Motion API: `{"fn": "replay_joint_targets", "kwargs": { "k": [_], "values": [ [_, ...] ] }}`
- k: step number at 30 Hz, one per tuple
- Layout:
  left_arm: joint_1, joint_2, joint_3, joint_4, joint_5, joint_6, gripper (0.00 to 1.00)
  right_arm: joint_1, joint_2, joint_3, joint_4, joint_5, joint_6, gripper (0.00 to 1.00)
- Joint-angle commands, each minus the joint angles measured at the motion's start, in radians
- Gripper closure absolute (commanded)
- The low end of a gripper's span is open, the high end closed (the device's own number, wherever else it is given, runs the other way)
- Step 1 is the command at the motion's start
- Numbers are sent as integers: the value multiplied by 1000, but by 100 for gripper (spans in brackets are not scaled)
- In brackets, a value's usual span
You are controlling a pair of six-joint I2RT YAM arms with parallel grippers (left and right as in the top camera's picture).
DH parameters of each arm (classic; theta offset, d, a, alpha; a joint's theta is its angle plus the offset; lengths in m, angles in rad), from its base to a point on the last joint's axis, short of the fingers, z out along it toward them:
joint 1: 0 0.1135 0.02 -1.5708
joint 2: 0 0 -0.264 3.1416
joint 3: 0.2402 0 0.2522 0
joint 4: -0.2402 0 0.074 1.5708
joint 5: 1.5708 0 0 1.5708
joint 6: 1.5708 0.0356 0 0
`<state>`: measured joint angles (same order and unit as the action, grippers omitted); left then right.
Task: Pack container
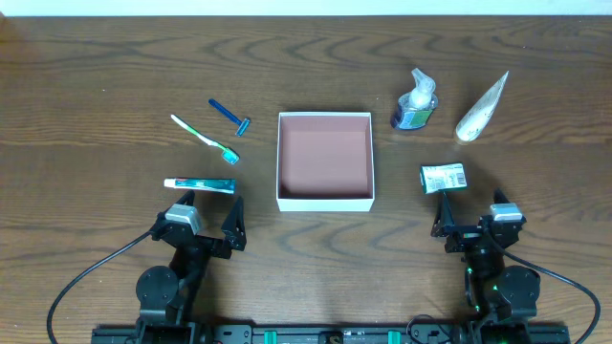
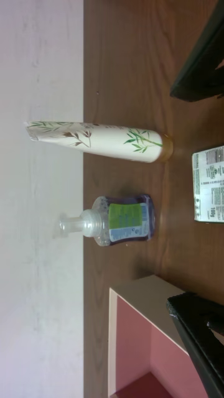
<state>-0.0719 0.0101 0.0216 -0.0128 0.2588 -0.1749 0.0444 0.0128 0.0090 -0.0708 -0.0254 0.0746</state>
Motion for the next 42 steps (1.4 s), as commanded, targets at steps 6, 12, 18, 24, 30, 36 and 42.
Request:
{"fn": "replay_joint_targets", "kwargs": {
  "k": [6, 12, 18, 24, 30, 36, 42],
  "values": [
    [6, -5, -18, -35, 10, 14, 2, 9, -8, -4, -3, 10, -13, 1],
    [6, -5, -18, -35, 10, 14, 2, 9, -8, -4, -2, 10, 42, 1],
    [6, -5, -18, -35, 10, 14, 2, 9, -8, -4, 0, 9, 45, 1],
    [6, -5, -18, -35, 10, 14, 2, 9, -8, 0, 2, -74, 43, 1],
    [6, -5, -18, -35, 10, 14, 2, 9, 15, 127, -91, -95, 44, 1],
    [6, -5, -18, -35, 10, 14, 2, 8, 193, 432, -241, -79, 13, 1],
    [6, -5, -18, -35, 10, 14, 2, 8, 551, 821, -524, -80, -13, 1]
  ]
}}
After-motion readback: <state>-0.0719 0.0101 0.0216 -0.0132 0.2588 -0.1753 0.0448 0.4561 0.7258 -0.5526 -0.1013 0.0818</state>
